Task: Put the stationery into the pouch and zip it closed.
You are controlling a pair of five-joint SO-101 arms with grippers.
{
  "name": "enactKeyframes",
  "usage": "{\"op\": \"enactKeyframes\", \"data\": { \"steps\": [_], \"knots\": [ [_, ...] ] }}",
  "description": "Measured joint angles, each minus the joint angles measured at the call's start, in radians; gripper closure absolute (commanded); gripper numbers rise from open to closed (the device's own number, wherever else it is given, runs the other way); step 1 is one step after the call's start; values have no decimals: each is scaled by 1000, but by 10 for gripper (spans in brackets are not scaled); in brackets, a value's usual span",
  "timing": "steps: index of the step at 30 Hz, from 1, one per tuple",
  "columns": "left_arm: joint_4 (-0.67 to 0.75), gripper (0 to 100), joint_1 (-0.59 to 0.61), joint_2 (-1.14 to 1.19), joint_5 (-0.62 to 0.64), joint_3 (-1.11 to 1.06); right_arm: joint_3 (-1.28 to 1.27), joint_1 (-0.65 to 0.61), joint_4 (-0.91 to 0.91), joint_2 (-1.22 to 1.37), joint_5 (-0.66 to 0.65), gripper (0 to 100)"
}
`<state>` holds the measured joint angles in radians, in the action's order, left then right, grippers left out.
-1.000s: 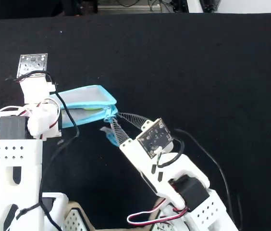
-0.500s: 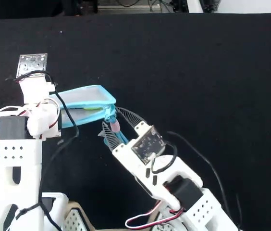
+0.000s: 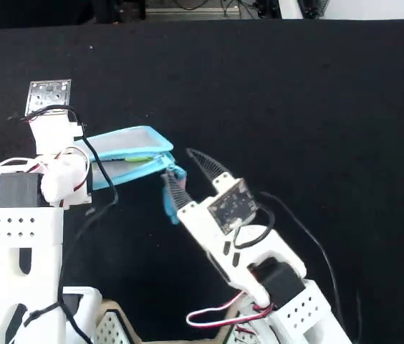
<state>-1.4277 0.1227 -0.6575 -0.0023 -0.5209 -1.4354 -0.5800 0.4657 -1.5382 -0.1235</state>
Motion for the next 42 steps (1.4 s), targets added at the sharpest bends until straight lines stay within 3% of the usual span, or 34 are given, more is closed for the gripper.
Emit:
{"op": "enactKeyframes", "data": {
  "steps": [5,10,16,24,32,35,42],
  "knots": [
    [0,970,0,0,0,0,0,12,0,0,0,858],
    [0,970,0,0,0,0,0,12,0,0,0,989],
    [0,970,0,0,0,0,0,12,25,0,-69,988],
    [0,970,0,0,0,0,106,12,207,0,-91,986],
    [0,970,0,0,0,0,106,8,210,0,-91,931],
    [0,970,0,0,0,0,106,8,210,0,-91,985],
    [0,970,0,0,0,0,106,8,210,0,-91,988]
  ]
}}
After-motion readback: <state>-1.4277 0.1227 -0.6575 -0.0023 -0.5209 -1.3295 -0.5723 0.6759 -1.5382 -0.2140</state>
